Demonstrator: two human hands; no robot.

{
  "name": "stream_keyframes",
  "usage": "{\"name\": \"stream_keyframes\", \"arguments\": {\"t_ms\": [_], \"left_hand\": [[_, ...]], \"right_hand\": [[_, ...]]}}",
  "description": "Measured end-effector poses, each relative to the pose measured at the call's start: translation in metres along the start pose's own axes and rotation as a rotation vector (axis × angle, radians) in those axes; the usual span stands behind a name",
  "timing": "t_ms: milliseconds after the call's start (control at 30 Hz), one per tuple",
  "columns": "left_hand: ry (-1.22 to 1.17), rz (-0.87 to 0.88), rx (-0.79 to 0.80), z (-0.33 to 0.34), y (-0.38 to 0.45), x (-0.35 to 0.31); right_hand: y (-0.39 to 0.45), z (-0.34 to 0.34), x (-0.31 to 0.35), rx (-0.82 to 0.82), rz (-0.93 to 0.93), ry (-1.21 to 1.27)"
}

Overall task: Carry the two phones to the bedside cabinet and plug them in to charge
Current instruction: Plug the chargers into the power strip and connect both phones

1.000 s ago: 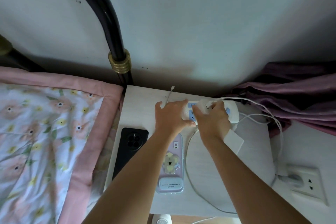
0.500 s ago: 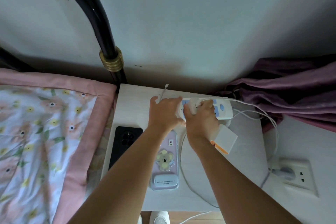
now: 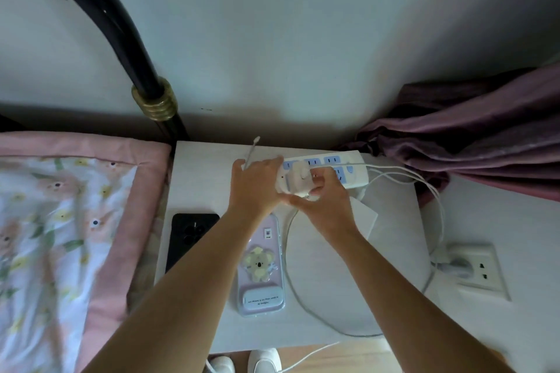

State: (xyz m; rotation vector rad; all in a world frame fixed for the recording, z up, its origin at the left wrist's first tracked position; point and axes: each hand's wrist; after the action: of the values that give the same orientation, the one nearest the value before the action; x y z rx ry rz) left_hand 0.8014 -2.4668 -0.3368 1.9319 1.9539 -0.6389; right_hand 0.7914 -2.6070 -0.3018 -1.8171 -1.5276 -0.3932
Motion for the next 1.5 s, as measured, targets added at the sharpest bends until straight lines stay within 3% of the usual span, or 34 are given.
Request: {"name": "stream_keyframes", "arguments": {"t_ms": [67, 167, 300, 400, 800, 1000, 1133, 1233, 1500], "left_hand": [[0.019, 0.015, 0.039, 0.0, -0.001, -0.001], [0.037, 0.034, 0.029, -0.001, -0.003, -0.004], [0.019, 0.018, 0.024, -0.002, 0.0, -0.005], [-0.011, -0.019, 0.026, -0.003, 0.002, -0.004], [0.083, -0.03, 0.11, -0.013, 0.012, -0.007], [0.107, -0.022, 0.094, -0.011, 0.012, -0.004], [0.106, -0.029, 0.109, -0.01, 0.012, -0.003], [0.098, -0.024, 0.092, -0.01, 0.012, -0.002], [0.033, -0.011, 0.089, -0.011, 0.012, 0.002]], "right_hand": [[-0.007, -0.018, -0.019, 0.016, -0.049, 0.007], [-0.013, -0.04, -0.052, -0.102, 0.014, 0.019], [-0.009, -0.047, -0.086, -0.146, 0.179, -0.243], [-0.006, -0.045, -0.094, -0.097, 0.341, -0.226], [-0.031, -0.034, -0.08, -0.173, 0.218, -0.218], [-0.039, -0.031, -0.068, -0.309, 0.21, 0.164], [-0.007, -0.051, -0.042, -0.406, 0.101, 0.231], [0.028, -0.064, -0.023, -0.391, 0.115, 0.346], [0.06, -0.061, -0.016, -0.356, 0.144, 0.206]]}}
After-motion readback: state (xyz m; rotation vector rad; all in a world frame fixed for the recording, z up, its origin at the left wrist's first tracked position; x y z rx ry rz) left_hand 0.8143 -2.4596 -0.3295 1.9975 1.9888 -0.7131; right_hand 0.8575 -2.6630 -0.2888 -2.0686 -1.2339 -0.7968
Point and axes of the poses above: each hand's wrist, its own y-axis towards the middle knuckle, its own z-axis out of the palm, x = y × z, and after that the axes turned 6 degrees about -y, right-handed
